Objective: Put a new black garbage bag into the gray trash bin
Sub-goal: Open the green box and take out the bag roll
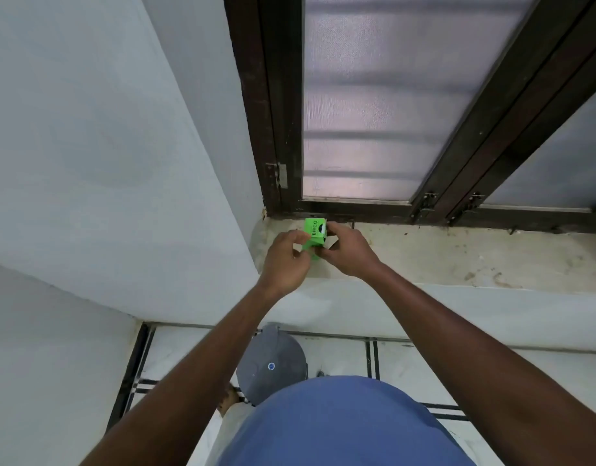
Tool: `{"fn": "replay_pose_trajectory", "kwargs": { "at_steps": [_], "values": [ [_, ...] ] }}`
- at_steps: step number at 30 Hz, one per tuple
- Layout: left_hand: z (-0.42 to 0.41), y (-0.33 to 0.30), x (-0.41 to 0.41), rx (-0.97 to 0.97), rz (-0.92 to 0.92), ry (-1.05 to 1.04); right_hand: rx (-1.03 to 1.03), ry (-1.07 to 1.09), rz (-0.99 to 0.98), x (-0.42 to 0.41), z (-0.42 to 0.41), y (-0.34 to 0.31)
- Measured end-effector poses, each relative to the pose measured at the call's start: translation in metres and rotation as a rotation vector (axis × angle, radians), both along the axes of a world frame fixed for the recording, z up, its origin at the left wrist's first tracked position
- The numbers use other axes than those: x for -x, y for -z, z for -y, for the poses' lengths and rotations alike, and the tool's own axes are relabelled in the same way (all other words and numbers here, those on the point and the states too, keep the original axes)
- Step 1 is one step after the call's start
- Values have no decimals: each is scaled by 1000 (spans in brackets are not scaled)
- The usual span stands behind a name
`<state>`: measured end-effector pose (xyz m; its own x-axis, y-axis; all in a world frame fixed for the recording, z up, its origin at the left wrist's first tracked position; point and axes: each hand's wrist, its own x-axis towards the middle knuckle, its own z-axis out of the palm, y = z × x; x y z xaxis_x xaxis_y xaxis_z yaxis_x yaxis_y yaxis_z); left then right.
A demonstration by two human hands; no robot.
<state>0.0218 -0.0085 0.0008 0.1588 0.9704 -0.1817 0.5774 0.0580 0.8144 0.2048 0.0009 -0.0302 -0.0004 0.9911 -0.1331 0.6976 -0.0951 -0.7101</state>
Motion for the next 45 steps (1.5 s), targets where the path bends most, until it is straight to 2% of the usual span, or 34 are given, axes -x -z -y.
{"fn": "replay_pose_trajectory", "kwargs": {
  "at_steps": [2, 6, 11, 14, 16, 18, 20, 22, 26, 30, 35, 39, 42, 45],
  "values": [
    [2, -3, -1, -53, -15, -22, -13, -18, 10, 3, 1, -2],
    [-2, -6, -2, -275, -192, 57, -40, -38, 15, 13, 7, -8],
    [-11, -19, -5, -301, -362, 125, -25, -45, 35, 13, 10, -13],
    [-13, -26, -4, -412, -382, 6, -7, -12, 58, 9, 12, -14],
    [-13, -33, -3, -475, -475, -28, -3, 18, 61, 7, 13, -13],
    [-15, -30, 0, -465, -544, 65, 1, 44, 83, 7, 13, -12],
    [-17, -21, 4, -388, -491, 218, -5, 84, 125, 7, 14, -9],
    [-18, -15, 3, -273, -359, 265, -8, 103, 128, 7, 14, -9],
    [-22, -8, -8, 4, -59, -24, 13, 79, 64, 4, 15, -16],
    [-26, -2, -11, 122, 121, -125, -101, 106, -99, -2, 12, -24],
    [-21, -1, -19, 131, 122, -59, -90, 121, -176, -6, 9, -31],
    [-12, 7, -25, 6, 48, 47, -35, 189, -188, -3, 5, -32],
    [-12, 10, -32, -58, 75, -33, -4, 230, -269, -3, 2, -29],
    [-18, 12, -34, -36, 161, -124, 18, 257, -369, -5, 1, -26]
  ]
}}
